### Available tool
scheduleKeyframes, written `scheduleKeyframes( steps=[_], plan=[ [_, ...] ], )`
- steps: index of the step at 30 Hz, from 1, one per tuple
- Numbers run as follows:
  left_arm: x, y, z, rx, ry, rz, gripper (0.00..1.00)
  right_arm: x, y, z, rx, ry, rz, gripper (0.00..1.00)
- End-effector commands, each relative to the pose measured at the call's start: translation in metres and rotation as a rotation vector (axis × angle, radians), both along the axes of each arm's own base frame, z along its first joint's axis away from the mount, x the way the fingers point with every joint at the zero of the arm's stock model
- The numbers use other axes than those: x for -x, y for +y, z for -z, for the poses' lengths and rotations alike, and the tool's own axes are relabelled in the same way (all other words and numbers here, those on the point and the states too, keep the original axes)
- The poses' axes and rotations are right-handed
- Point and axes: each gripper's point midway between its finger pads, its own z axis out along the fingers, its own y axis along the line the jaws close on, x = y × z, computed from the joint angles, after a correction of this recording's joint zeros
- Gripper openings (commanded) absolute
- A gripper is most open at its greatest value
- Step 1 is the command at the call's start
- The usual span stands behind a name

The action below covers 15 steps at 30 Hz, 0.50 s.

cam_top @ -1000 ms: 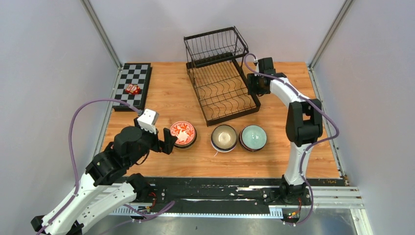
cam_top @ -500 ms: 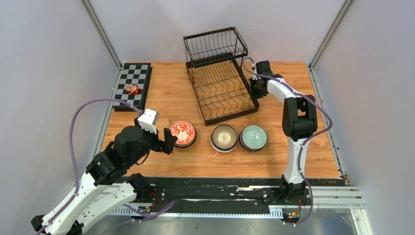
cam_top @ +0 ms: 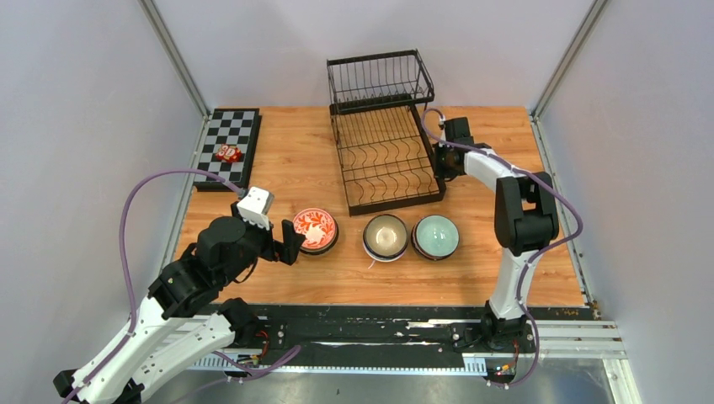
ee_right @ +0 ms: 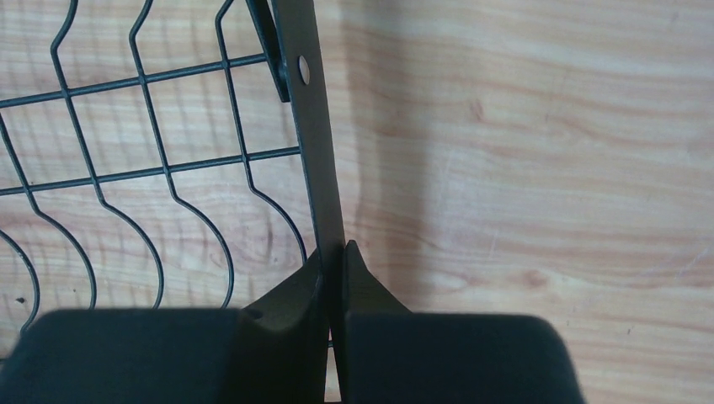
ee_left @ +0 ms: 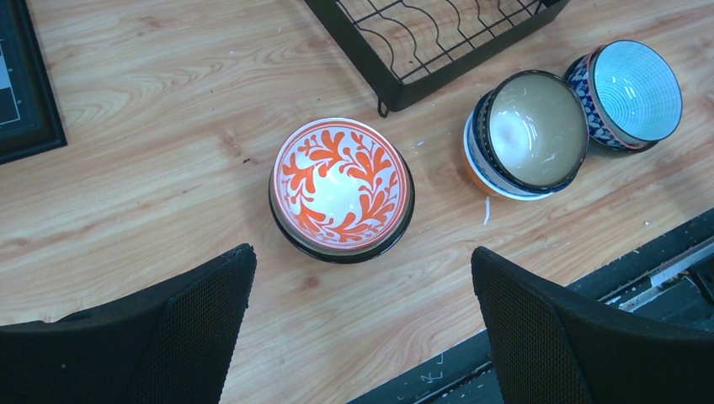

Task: Load the bowls into the dish rack
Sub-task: Adjust the dish rack at the center of the board.

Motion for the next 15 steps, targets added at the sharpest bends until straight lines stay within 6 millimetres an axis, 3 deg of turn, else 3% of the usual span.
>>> scheduleKeyframes(
  steps=[1,7,15],
  plan=[
    [-0.001,-0.001,0.002,-0.004,0.001,-0.003,1.0,0.015,-0.011,-0.003,-0.077,-0.008,0.175,0.03],
    [-0.001,0.0,0.002,-0.007,0.001,-0.008,1.0,0.027,-0.006,-0.001,-0.114,-0.022,0.207,0.03],
    [-0.002,0.001,0.002,-0.006,0.002,-0.014,1.0,0.014,0.013,-0.006,-0.121,-0.03,0.187,0.03]
  ],
)
